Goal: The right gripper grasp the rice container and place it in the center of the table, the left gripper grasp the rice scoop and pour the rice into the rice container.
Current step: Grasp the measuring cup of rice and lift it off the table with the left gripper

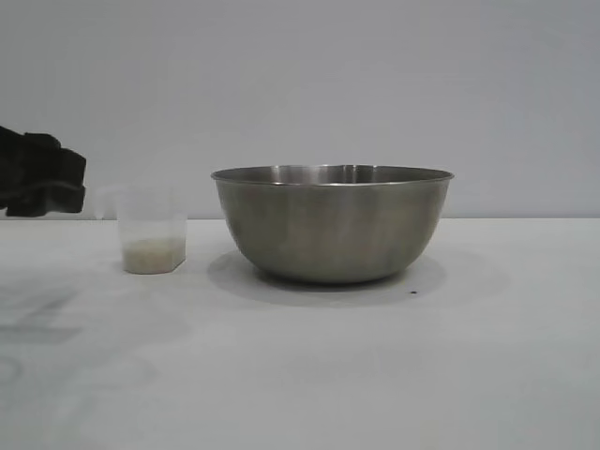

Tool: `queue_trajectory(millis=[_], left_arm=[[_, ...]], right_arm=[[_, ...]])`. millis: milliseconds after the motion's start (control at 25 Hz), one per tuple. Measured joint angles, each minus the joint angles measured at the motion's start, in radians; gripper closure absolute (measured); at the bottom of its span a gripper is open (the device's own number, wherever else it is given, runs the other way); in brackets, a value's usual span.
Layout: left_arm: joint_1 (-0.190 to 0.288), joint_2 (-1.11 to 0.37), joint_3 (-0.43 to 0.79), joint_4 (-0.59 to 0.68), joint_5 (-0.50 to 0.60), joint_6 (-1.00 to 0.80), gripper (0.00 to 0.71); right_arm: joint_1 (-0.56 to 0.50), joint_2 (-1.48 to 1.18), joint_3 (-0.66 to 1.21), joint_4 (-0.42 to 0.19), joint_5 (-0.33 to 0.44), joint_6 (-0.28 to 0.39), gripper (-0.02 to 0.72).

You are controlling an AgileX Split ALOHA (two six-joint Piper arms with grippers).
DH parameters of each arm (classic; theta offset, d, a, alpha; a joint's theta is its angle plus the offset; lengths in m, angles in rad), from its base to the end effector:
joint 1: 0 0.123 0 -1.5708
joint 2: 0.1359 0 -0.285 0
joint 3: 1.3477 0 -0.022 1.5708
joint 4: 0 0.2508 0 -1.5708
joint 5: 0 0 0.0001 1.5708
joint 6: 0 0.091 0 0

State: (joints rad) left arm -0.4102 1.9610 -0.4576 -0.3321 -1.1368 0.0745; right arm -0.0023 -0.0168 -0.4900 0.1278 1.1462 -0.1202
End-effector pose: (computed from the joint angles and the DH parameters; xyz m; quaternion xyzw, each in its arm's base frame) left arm 0.2734 -0.0896 0.0992 0.0475 0.7997 -0.0223 0.5982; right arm -0.0104 0.0106 0.2682 -0.0567 0.8695 0.0337 0.4896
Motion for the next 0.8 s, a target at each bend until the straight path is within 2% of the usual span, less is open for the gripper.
queue_trajectory(millis=[280,800], left_arm=[[0.008,0.028,-0.03,-0.049,0.0,0.057,0.274],[0.045,0.099,-0.097,-0.024,0.0,0.057,0.274]], right_arm=[[0.0,0.0,0.0,0.0,0.0,0.0,0.138],[0.0,0.0,0.0,0.0,0.0,0.0,0.138]])
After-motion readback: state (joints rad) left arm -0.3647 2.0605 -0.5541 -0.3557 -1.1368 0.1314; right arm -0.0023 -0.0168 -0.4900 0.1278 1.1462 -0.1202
